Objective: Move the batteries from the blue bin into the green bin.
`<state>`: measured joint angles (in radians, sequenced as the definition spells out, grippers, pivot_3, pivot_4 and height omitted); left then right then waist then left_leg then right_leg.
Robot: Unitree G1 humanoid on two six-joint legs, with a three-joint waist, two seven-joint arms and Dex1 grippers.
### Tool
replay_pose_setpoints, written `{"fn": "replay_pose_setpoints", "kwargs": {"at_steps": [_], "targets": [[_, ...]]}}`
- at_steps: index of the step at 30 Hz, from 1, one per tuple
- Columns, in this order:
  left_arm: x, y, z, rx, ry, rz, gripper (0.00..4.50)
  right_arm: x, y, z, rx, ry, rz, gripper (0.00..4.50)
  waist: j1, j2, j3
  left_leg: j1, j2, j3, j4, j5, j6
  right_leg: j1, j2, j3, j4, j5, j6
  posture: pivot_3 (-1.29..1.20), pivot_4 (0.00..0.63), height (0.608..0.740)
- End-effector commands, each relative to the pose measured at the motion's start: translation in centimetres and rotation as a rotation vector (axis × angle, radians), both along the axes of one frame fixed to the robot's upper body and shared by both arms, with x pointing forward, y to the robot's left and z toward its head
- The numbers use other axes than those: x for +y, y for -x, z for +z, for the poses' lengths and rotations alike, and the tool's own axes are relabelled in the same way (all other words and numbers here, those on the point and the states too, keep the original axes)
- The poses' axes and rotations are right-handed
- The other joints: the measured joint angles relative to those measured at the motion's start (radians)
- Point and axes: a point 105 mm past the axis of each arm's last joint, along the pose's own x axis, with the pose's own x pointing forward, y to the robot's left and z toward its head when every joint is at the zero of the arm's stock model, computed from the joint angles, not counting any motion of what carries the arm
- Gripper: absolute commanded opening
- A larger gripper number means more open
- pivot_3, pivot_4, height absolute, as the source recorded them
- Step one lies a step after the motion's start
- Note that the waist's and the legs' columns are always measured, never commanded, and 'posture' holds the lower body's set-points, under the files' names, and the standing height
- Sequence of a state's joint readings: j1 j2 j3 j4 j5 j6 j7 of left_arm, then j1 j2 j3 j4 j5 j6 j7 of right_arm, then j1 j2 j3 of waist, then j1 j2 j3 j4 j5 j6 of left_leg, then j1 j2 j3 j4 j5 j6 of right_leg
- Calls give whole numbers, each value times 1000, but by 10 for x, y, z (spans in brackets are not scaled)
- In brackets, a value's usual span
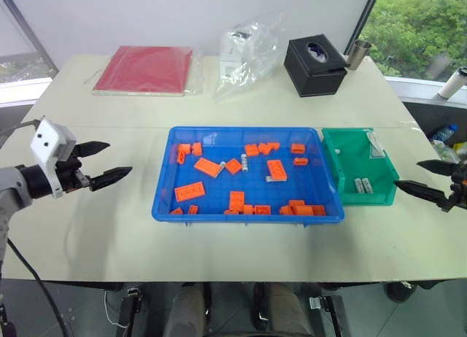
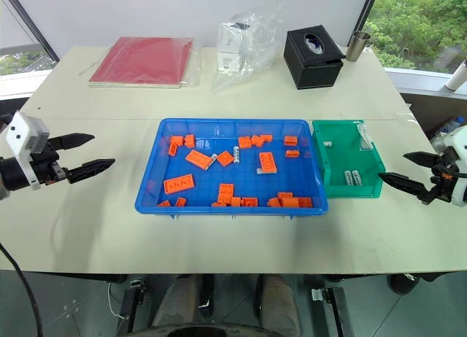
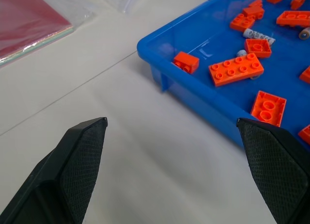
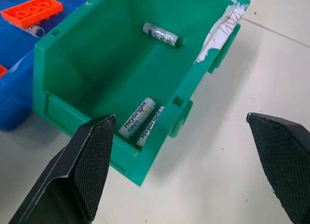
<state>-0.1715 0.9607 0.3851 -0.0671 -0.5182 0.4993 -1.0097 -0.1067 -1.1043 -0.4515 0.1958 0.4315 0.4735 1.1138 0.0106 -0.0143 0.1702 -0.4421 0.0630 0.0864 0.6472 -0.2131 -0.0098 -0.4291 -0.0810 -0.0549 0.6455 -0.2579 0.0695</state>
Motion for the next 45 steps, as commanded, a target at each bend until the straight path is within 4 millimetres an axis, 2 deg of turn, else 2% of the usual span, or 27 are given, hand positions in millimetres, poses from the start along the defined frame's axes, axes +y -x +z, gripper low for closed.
{"fn": "replay_pose_setpoints", "kwargs": {"at_steps": [1,3,5,8,11,15,19,21,23,28,31,37,40,43,45], "targets": [[-8,6,25,-77,-3,-36,4500,25,-12,24,-75,26,86,4455,-2,0,0,0,0,0,0,0,0,0,0,0,0,0,0,0,150,736],[-15,9,28,-77,4,-62,4500,41,-18,33,-95,32,142,4455,-5,1,0,0,0,0,0,0,0,0,0,0,0,0,0,0,150,736],[-25,15,31,-77,11,-105,4500,73,-28,48,-130,34,234,4455,-11,1,1,0,0,0,0,0,0,0,0,0,1,0,0,0,150,736],[-38,25,32,-62,17,-174,4500,130,-41,70,-177,-6,369,4455,-23,2,2,0,1,-1,0,0,0,-1,1,0,2,0,0,0,150,736],[-44,34,27,-32,-5,-222,4500,188,-50,80,-206,-54,486,4455,-30,2,2,0,1,-3,-1,0,0,-2,1,1,2,0,0,0,150,736],[-44,35,22,-16,-33,-229,4500,257,-67,68,-162,-103,554,4455,-28,2,2,-1,1,-1,-1,0,0,-3,2,0,3,0,0,0,150,736],[-41,33,18,-13,-47,-222,4500,322,-83,42,-96,-121,561,4455,-20,2,1,-3,0,-1,0,0,0,-4,1,0,4,1,0,0,150,736],[-40,31,17,-16,-45,-213,4500,347,-87,25,-35,-119,549,4455,-23,1,1,-4,0,0,1,0,0,-4,1,0,3,1,0,0,150,736],[-40,30,17,-19,-42,-204,4500,362,-88,11,-11,-83,552,4455,-23,1,1,-3,0,0,0,0,0,-4,1,0,4,2,3,0,150,736],[-39,29,15,-24,-33,-188,4500,385,-93,-18,39,-27,546,4455,-26,1,1,-3,0,0,0,0,0,-3,1,0,4,3,3,0,150,736],[-39,29,15,-31,-26,-177,4500,390,-94,-35,51,32,559,4455,-29,1,1,-3,0,0,0,0,0,-3,1,0,4,3,3,0,150,736],[-40,29,15,-34,-15,-174,4500,396,-99,-49,45,70,569,4455,-30,1,1,-3,0,0,0,0,0,-4,1,0,4,3,3,0,150,736],[-41,29,16,-38,-12,-174,4500,395,-102,-52,34,78,569,3678,-30,1,1,-2,0,0,-1,0,0,-4,1,0,4,3,3,0,150,736],[-41,28,17,-42,-11,-172,4500,397,-102,-51,29,72,584,2180,-31,1,1,-2,0,0,-1,0,0,-4,1,0,4,3,3,0,150,736],[-42,28,17,-44,-10,-173,4500,400,-99,-47,17,57,608,2214,-31,1,1,-2,0,0,-1,0,0,-4,1,0,4,3,3,0,150,736]]}}
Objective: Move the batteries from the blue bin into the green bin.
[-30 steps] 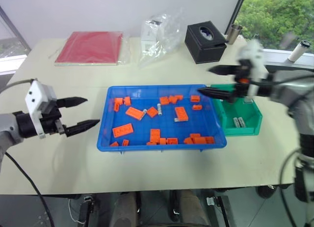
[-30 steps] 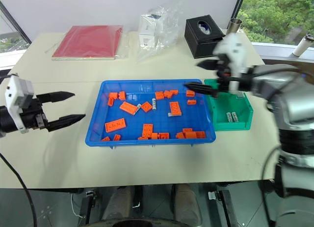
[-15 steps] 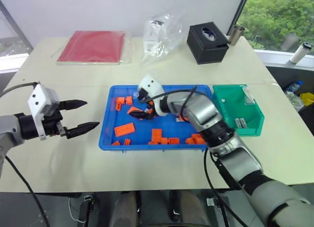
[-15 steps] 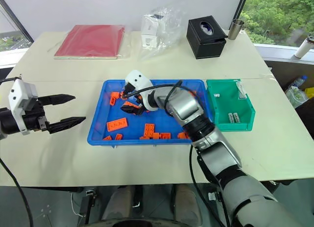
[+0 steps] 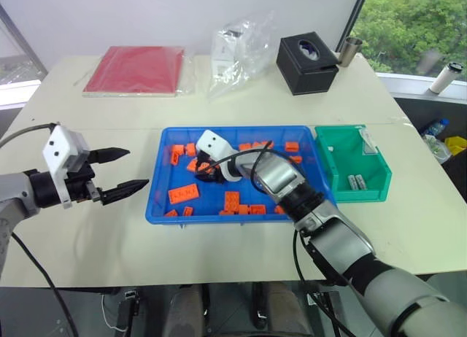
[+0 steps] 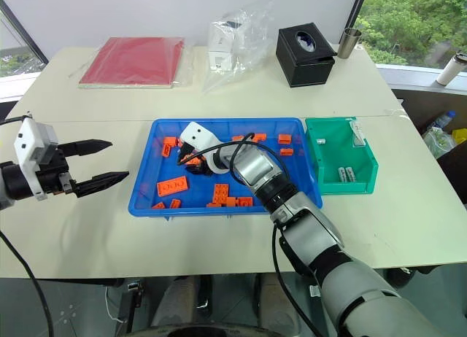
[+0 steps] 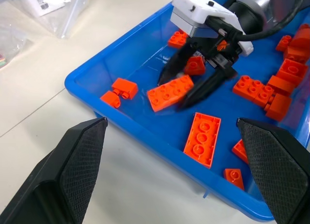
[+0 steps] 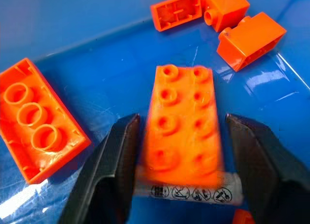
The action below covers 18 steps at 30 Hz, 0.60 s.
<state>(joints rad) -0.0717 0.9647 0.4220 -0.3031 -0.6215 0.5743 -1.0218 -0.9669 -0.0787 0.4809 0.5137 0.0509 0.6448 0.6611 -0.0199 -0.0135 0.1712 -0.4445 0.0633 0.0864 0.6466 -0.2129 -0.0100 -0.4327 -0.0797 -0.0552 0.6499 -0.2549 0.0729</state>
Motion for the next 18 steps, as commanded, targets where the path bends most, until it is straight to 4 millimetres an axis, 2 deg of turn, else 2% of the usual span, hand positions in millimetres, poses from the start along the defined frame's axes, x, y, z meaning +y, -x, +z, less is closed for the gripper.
{"fn": "replay_pose_setpoints", "kwargs": {"at_steps": [1,3,6,10,16,18], "targets": [[-3,1,11,-51,-4,-15,4500,13,3,23,-54,-57,59,2214,0,0,0,0,0,0,0,0,0,0,0,0,0,0,0,0,150,736],[-4,1,12,-52,-2,-17,4500,20,10,31,-68,-94,101,2214,-1,0,0,0,0,0,0,0,0,0,0,0,0,0,0,0,150,736],[-5,-1,13,-52,4,-19,4500,37,34,49,-85,-183,238,2214,-1,0,0,0,0,0,0,0,0,0,0,0,0,0,0,0,150,736],[-6,-3,13,-53,8,-27,4500,38,60,53,-52,-205,373,2214,1,0,0,0,0,0,0,0,0,0,0,0,0,0,0,0,150,736],[-10,-6,14,-55,15,-40,4500,23,53,49,-89,-157,344,2214,5,0,0,0,0,0,1,0,0,1,0,0,0,0,0,0,150,736],[-14,-6,12,-44,23,-59,4500,4,39,65,-136,-166,273,2214,3,0,0,0,0,0,0,0,0,0,0,0,0,0,0,0,150,736]]}}
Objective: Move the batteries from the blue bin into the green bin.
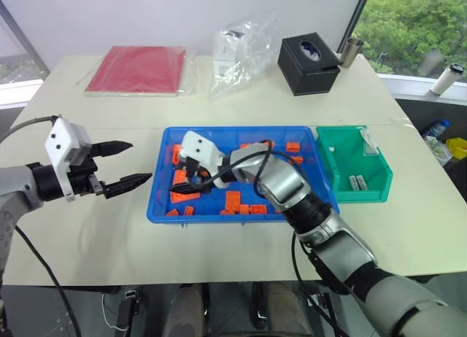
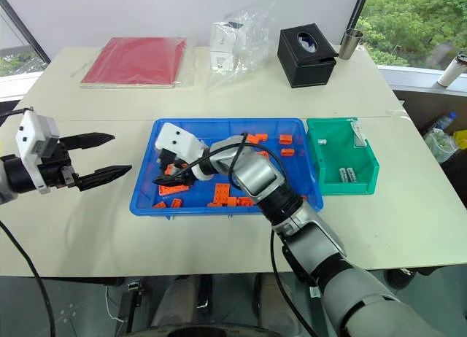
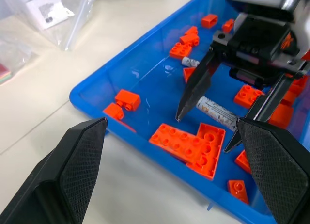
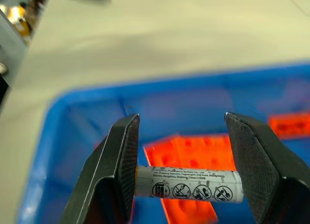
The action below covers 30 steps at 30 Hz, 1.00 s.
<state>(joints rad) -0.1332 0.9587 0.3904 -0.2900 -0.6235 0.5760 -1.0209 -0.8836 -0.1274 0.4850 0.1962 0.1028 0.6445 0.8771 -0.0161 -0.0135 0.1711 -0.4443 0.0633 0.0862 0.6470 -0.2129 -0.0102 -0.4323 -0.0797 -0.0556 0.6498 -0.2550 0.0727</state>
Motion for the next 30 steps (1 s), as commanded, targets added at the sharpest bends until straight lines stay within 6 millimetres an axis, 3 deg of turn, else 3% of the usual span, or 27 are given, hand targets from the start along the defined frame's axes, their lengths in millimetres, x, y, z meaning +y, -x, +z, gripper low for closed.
{"fn": "replay_pose_setpoints", "kwargs": {"at_steps": [1,2,5,8,10,15,17,19,20,22,24,27,30], "targets": [[-10,1,3,-14,15,-45,4500,-28,-17,40,-119,-57,-90,2214,0,0,0,0,0,0,0,0,0,0,0,0,0,0,0,0,150,736],[-12,1,3,-11,16,-52,4500,-38,-22,46,-136,-60,-120,2214,2,0,0,0,0,0,0,0,0,0,0,0,0,0,0,0,150,736],[-15,1,1,-9,16,-65,4500,-106,-44,78,-219,-56,-318,2214,8,0,0,-1,0,0,0,0,0,0,0,0,0,0,0,0,150,736],[-14,-1,-1,-6,19,-67,4500,-169,-52,102,-260,-48,-496,2214,8,0,1,-1,-1,0,0,0,0,0,-1,0,-1,0,-1,0,150,736],[-15,-4,-3,-4,21,-69,4500,-218,-50,104,-295,22,-612,2214,6,0,1,-1,-1,0,0,0,0,0,-1,0,-2,-1,-2,0,150,736],[-23,-10,-4,-8,35,-105,4500,-277,-34,94,-268,109,-770,2214,-3,0,1,1,0,1,-2,0,0,0,1,0,-1,0,0,0,150,736],[-26,-14,-3,-10,37,-118,4500,-286,-31,87,-253,124,-806,2214,-4,1,1,1,0,1,-2,0,0,0,1,1,-1,0,0,0,150,736],[-27,-17,-2,-12,37,-126,4500,-292,-32,82,-233,117,-847,3245,-4,1,1,1,0,1,-1,0,0,0,1,1,-1,0,0,0,150,736],[-28,-18,-1,-15,36,-131,4500,-295,-33,81,-245,130,-863,3458,-2,1,1,1,0,1,-1,0,0,0,1,1,-1,0,0,0,150,736],[-29,-20,0,-19,36,-140,4500,-299,-35,81,-276,150,-882,4426,1,1,1,1,0,1,-1,0,0,0,1,1,-1,0,0,0,150,736],[-29,-21,2,-21,35,-145,4500,-299,-37,84,-297,146,-885,4426,3,1,1,1,0,1,-1,0,0,0,1,1,-1,0,0,0,150,736],[-31,-21,3,-23,33,-153,4500,-267,-36,103,-310,35,-770,4426,3,1,2,0,0,1,-1,0,0,0,1,1,-1,0,0,0,150,736],[-32,-19,3,-22,33,-159,4500,-219,-28,99,-244,-24,-599,4426,-1,1,1,1,0,1,-1,0,0,0,1,1,-1,0,0,0,150,736]]}}
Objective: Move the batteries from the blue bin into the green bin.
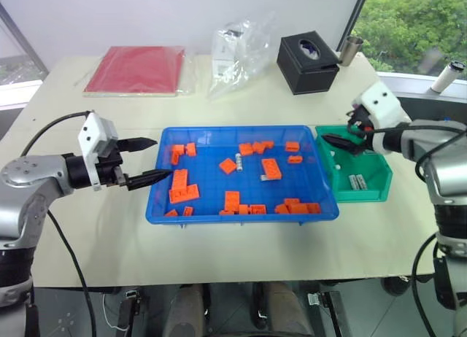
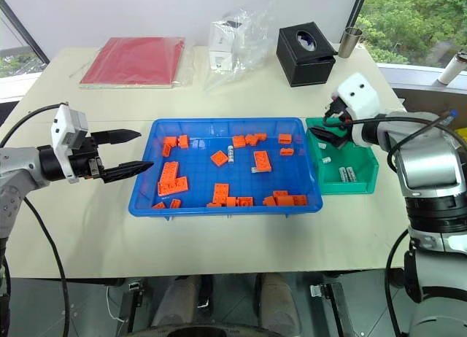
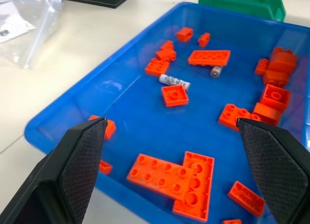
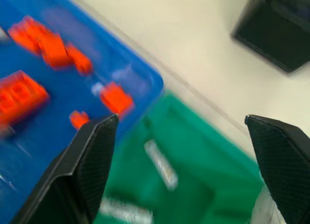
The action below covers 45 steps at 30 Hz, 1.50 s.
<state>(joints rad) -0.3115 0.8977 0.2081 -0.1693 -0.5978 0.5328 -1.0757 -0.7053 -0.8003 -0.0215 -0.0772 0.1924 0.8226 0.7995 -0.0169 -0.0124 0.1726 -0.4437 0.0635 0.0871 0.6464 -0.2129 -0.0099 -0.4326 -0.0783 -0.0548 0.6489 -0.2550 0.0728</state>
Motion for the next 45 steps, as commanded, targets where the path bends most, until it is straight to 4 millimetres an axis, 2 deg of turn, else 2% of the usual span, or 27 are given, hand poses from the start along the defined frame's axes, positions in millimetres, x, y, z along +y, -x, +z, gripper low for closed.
{"fn": "replay_pose_setpoints", "kwargs": {"at_steps": [1,3,6,11,17,27,33,36,37,43,45], "targets": [[-5,3,9,-46,-14,-26,4500,61,15,5,29,-60,219,4426,0,0,0,0,0,0,0,0,0,0,0,0,0,0,0,0,150,736],[-8,5,8,-44,-15,-32,4500,90,20,-17,117,-59,287,4426,-1,0,0,0,1,-1,-1,0,0,0,1,0,0,0,0,0,150,736],[-12,6,7,-44,-20,-40,4500,119,24,-51,221,-42,323,4426,6,0,0,0,1,-1,0,0,0,0,0,0,0,0,0,0,150,736],[-14,9,8,-41,-22,-44,4500,144,23,-82,283,-25,345,4426,7,-1,0,-2,-1,-1,2,0,0,1,-2,0,0,0,0,0,150,736],[-12,11,11,-48,-24,-32,4500,145,4,-105,285,13,284,4426,4,-1,-1,-1,-1,-1,2,0,0,1,-1,-1,0,0,0,0,150,736],[-10,12,12,-52,-24,-18,4500,152,-13,-116,276,12,240,4426,2,-1,-1,0,-1,-1,1,0,0,2,0,0,0,0,0,0,150,736],[-10,9,13,-55,-24,-20,4500,146,-22,-124,272,33,185,4426,4,-1,-1,0,-1,-1,2,0,0,2,-1,-1,0,0,0,0,150,736],[-13,8,13,-54,-20,-35,4500,141,-21,-128,270,39,172,3601,3,-1,-1,1,-1,-1,2,0,0,3,-1,-1,1,0,0,0,150,736],[-14,8,13,-53,-19,-41,4500,141,-20,-127,271,35,173,3176,3,-1,-1,1,-1,-1,2,0,0,3,-1,-1,0,0,0,0,150,736],[-19,7,12,-49,-18,-69,4500,140,-12,-126,277,25,190,164,3,-1,-1,1,-1,-1,1,0,0,3,-1,-1,0,0,0,0,150,736],[-20,7,12,-49,-16,-77,4500,139,-11,-121,281,8,189,47,3,-1,-1,1,-1,-2,1,0,0,3,0,-1,1,0,0,0,150,736]]}}
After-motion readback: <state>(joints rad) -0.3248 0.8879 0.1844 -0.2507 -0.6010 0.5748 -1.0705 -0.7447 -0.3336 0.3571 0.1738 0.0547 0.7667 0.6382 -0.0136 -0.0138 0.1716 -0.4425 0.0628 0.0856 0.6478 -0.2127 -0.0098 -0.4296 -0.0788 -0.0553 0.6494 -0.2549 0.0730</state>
